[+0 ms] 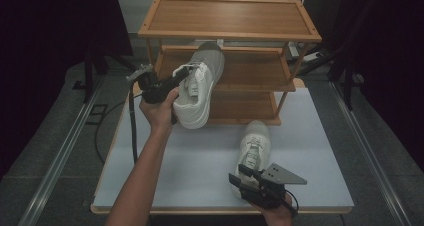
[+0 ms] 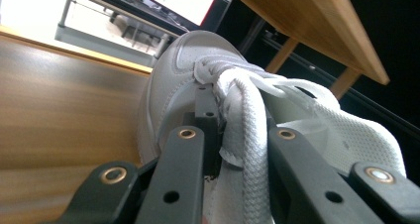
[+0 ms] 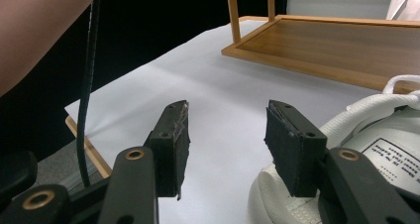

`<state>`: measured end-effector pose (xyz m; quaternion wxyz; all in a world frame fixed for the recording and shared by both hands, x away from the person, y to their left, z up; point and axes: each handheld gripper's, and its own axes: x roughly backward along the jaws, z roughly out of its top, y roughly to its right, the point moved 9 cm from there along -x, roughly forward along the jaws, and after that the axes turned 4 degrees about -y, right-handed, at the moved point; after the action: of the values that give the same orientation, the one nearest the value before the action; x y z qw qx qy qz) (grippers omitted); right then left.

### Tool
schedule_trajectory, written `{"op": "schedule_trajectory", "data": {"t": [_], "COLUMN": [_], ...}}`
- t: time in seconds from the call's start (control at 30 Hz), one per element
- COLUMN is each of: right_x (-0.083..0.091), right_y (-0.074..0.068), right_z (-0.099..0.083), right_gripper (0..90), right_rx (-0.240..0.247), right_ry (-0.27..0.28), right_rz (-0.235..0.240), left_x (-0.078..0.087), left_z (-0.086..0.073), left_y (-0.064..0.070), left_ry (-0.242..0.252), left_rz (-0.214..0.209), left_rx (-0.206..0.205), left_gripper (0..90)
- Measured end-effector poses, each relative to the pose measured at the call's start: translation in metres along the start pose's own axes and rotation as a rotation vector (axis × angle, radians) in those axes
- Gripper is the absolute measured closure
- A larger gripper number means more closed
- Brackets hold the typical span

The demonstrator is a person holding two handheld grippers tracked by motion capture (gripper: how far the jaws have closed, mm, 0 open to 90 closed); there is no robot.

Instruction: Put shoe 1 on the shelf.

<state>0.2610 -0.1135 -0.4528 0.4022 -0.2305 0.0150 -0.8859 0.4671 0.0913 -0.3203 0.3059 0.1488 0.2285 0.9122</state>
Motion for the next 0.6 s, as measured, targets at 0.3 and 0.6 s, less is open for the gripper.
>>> {"op": "schedule_trajectory", "data": {"t": [0.3, 0.6], "right_x": [0.001, 0.001], "right_y": [0.003, 0.004], "right_z": [0.000, -0.001], "right_gripper": [51.3, 51.1], "right_rx": [-0.007, -0.008], "right_ry": [0.002, -0.005], "right_rz": [-0.004, -0.007], "left_x": [-0.021, -0.036], "left_z": [0.013, 0.019], "left_y": [-0.014, -0.025], "left_ry": [0.016, 0.039], "left_rz": [0.083, 0.130], "left_rx": [0.004, 0.021], "left_gripper": [82.2, 82.1]}}
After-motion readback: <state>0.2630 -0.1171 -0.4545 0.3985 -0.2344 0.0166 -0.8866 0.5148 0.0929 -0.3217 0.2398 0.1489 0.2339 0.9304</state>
